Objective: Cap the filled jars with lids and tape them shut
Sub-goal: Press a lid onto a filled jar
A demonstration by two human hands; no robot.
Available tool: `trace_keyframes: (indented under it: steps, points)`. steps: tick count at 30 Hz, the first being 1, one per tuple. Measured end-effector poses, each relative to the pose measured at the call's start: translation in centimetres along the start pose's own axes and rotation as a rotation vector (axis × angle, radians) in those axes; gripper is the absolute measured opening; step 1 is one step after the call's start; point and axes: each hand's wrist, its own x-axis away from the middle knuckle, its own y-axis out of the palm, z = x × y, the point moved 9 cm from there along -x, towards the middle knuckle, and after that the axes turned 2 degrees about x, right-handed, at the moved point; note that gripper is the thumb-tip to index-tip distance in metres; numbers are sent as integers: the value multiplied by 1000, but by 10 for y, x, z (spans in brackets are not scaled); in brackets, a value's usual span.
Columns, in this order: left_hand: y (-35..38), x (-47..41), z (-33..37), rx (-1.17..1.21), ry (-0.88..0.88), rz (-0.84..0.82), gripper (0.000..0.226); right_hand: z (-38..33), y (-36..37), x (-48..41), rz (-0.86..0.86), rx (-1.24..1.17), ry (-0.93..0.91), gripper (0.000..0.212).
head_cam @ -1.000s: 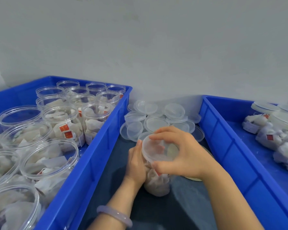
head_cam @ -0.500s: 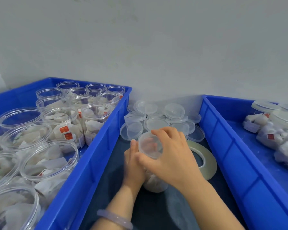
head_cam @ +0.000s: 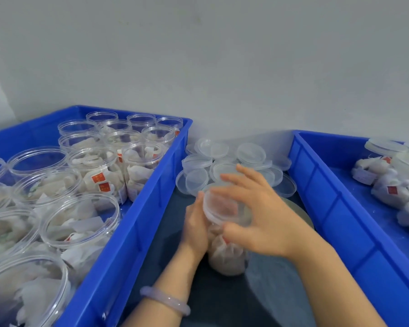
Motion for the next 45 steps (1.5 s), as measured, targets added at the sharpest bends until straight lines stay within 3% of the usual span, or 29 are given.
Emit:
trace_keyframes:
  steps: [2,7,10,13,17,20,22,24,25,28,32,37,39,45]
  points:
    - [-11,-1,7,-85,110,116,59,5,-1,0,-26,51,68,70]
    - [-13,8,9,-181,231,162,55,17,-9,3,149,192,299,79]
    - [-11,10,9,-183,214,167,54,17,3,3,115,272,304,91]
    - [-13,5,9,-132,176,108,57,12,4,1,96,171,189,82]
    - [-3,3,5,19,5,-72,41,3,7,3,-53,-56,30,68]
    - [9,7,0,71,-118,-240,70,0,6,5,-130,-159,9,67]
    - [8,7,2,18,-75,-193,65,2,8,5,-138,-64,50,78]
    - [0,4,8,-137,43,-74,48,10,6,4,-88,155,169,104]
    - [0,3,6,-142,76,-76,55,12,4,4,-64,248,213,110]
    - [3,2,4,-37,73,-129,77,2,1,3,-37,161,162,88]
    - [8,2,6,26,58,-230,54,-2,-15,5,-3,-176,111,73]
    - [-2,1,4,-26,125,-73,63,2,-3,5,-66,-33,119,79]
    - [-8,0,6,-90,183,-13,55,6,1,4,-70,-54,129,77]
    - [-6,1,0,-86,123,-28,45,10,4,3,-65,-38,100,78]
